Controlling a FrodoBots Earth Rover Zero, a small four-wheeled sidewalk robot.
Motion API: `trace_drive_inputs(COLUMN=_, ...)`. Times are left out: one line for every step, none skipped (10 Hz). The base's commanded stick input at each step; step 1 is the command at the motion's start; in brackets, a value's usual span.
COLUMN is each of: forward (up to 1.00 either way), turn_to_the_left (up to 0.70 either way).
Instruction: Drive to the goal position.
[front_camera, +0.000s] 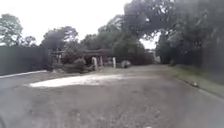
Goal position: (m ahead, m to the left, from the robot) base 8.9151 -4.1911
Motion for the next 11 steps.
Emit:
trace_drive_inputs(forward=0.70, turn_to_the_left=-0.35)
trace_drive_inputs(forward=0.70, turn_to_the_left=-0.35)
trace_drive_inputs(forward=0.70, turn_to_the_left=-0.12)
trace_drive_inputs(forward=0.70, turn_to_the_left=0.00)
trace_drive_inputs(forward=0.70, turn_to_the_left=0.00)
trace_drive_inputs(forward=0.70, turn_to_the_left=0.00)
trace_drive_inputs(forward=0.70, turn_to_the_left=0.00)
trace_drive_inputs(forward=0.70, turn_to_the_left=0.00)
trace_drive_inputs(forward=0.70, turn_to_the_left=0.00)
trace_drive_inputs(forward=0.70, turn_to_the_left=0.00)
trace_drive_inputs(forward=0.70, turn_to_the_left=0.00)
